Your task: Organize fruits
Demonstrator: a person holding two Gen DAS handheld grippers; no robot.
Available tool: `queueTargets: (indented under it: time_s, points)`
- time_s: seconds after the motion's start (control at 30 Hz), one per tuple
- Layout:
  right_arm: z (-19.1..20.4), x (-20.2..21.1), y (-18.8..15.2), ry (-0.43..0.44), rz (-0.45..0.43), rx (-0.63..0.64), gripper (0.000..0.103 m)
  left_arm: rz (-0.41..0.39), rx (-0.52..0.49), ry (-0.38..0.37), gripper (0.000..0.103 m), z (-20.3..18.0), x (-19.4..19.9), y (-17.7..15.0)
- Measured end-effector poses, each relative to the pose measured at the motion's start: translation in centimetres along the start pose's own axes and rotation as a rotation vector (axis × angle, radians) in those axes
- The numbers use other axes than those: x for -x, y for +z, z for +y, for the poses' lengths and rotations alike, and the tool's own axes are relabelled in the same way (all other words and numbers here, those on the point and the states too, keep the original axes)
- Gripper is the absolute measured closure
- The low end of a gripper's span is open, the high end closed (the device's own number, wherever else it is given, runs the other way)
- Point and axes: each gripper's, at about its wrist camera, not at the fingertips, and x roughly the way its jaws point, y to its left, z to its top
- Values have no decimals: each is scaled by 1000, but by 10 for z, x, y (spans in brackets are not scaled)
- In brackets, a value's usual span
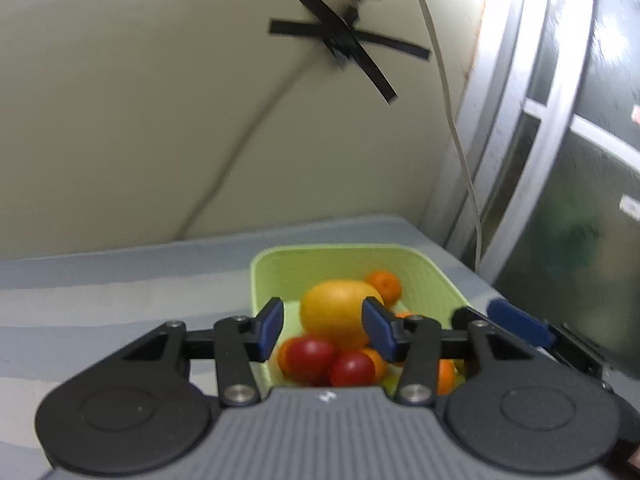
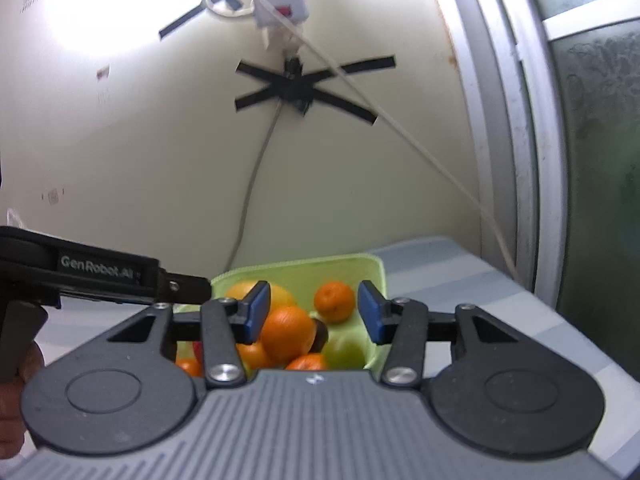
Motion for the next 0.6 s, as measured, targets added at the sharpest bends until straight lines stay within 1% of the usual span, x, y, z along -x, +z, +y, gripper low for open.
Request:
queueTargets:
  time_s: [0.03,0.1,0.13,0.17,0.27,0.33,0.4,0.43,0.47,0.5,0.53,0.57,0.6]
  points:
    - [-2,3,0,-2,-13,-14,52,-8,13,-1,58,2,6,0]
    - [-4,13,1,-16,-49,-35,52,-28,26,8,52,4,23,-4]
    - [-6,18,1,-27,-72,-48,52,-37,23,24,46,4,32,-7]
    - [-7,21,3,-39,-87,-63,52,-44,12,47,43,3,41,-12]
    - [-10,33,5,-61,-89,-127,52,-48,-39,121,42,0,68,-31]
    - [-9,47,0,-47,-59,-173,52,-43,-62,147,40,-2,84,-48]
    - [-2,61,-10,-40,-11,-194,52,-40,-74,163,37,-4,97,-62]
    - [3,67,-16,-35,12,-194,52,-40,-77,171,33,-5,102,-68]
    - [10,75,-22,-28,39,-188,51,-44,-79,179,25,-6,110,-76]
    - [15,81,-27,-23,63,-182,50,-50,-78,182,20,-8,115,-81]
    - [21,87,-32,-14,86,-178,48,-57,-77,185,12,-9,121,-86]
    - [26,94,-36,-4,104,-177,45,-66,-77,191,7,-10,129,-93]
    - [32,99,-38,6,121,-177,43,-78,-78,197,6,-12,138,-99]
